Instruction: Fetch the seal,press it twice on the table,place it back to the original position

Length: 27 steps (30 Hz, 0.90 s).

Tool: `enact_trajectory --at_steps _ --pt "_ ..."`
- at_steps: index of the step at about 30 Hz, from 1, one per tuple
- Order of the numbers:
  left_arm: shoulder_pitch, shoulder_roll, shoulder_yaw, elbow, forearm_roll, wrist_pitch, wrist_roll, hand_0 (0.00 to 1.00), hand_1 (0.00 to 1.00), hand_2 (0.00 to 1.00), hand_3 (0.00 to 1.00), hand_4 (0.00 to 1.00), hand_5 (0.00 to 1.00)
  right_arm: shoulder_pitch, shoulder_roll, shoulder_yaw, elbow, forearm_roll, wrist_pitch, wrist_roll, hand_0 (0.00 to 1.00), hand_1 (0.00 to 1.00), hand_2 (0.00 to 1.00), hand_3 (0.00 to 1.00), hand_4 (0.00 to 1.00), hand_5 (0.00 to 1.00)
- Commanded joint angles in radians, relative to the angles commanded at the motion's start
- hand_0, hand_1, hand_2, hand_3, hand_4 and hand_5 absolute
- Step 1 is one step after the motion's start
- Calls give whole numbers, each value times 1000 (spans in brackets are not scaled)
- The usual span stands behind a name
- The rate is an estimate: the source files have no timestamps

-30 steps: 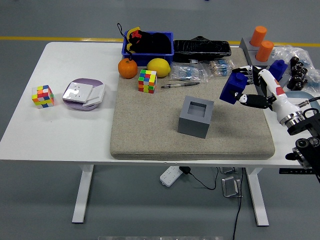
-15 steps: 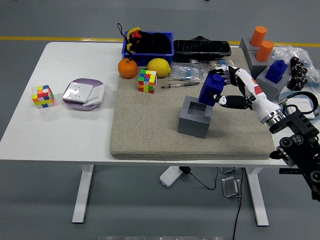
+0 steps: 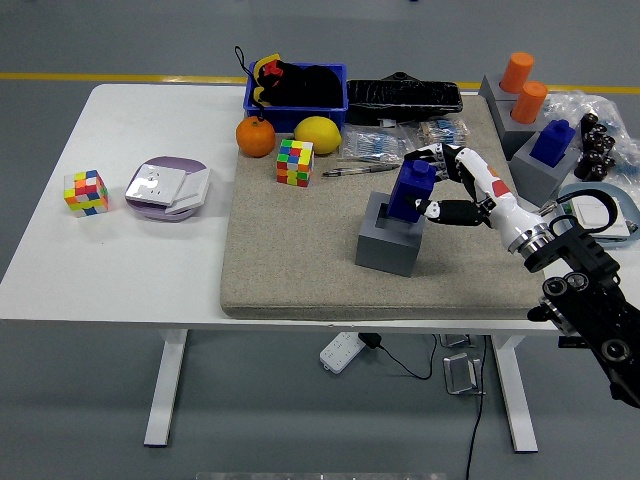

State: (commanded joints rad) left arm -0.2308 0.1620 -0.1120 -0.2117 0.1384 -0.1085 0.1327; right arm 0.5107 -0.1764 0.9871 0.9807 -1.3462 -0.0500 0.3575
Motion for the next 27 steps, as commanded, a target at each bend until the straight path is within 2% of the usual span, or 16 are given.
enact_trajectory --at_steps 14,27 --pt "5 -2 1 0 -1 0 0 813 813 785 836 789 419 5 9 -33 -18 6 1 2 453 365 378 410 674 2" --pt "5 -5 -1 1 0 0 0 813 813 785 835 789 419 8 17 -26 -25 -1 2 1 454 366 378 411 674 2"
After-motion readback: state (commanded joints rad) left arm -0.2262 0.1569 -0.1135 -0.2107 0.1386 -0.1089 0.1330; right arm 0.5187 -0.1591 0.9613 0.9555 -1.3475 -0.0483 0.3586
